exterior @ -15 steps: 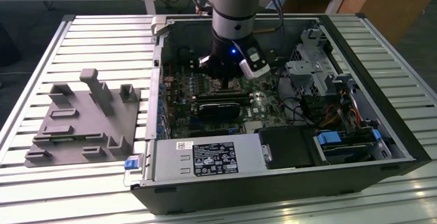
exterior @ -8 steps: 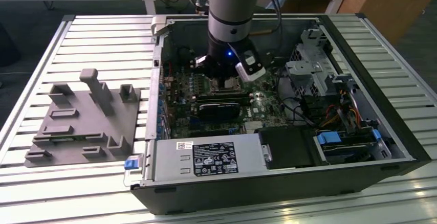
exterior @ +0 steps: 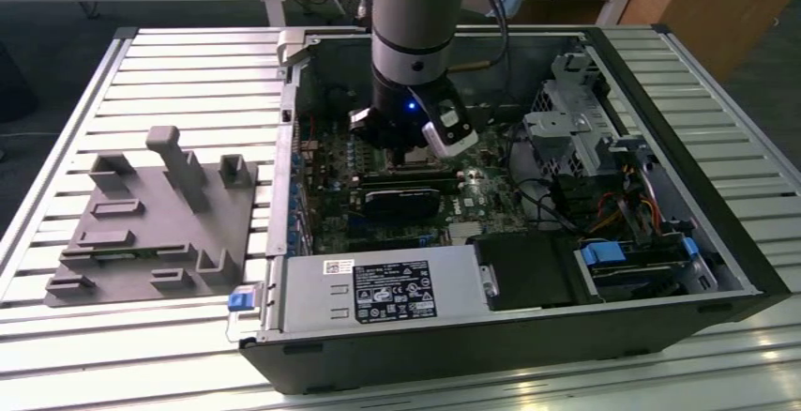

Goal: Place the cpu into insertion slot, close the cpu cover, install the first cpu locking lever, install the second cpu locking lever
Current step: 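Install the second cpu locking lever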

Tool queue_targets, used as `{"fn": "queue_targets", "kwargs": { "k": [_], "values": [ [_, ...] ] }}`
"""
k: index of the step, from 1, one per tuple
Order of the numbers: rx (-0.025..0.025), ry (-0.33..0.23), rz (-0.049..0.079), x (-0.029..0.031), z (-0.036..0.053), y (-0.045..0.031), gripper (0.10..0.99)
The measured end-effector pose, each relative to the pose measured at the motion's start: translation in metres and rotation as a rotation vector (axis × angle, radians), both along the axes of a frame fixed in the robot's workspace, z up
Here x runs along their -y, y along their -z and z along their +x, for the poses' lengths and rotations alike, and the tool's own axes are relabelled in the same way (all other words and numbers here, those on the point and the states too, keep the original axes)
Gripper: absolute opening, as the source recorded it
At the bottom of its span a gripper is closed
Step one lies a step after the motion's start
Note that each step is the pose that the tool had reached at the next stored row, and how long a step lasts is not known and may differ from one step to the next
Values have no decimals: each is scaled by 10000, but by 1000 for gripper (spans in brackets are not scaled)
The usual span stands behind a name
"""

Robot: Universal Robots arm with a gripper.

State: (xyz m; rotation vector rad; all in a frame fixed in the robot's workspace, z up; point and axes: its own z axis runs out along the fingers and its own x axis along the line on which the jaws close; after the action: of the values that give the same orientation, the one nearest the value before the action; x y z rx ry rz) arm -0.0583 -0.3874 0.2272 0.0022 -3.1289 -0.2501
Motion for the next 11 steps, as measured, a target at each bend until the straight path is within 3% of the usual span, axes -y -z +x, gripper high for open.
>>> {"fn": "queue_targets", "kwargs": {
  "k": [5, 9, 11],
  "values": [
    [1, 0, 13, 1, -1, 89, 106],
    [0, 2, 263, 37, -5, 99, 106],
    [1, 3, 296, 69, -14, 100, 106]
  ]
}}
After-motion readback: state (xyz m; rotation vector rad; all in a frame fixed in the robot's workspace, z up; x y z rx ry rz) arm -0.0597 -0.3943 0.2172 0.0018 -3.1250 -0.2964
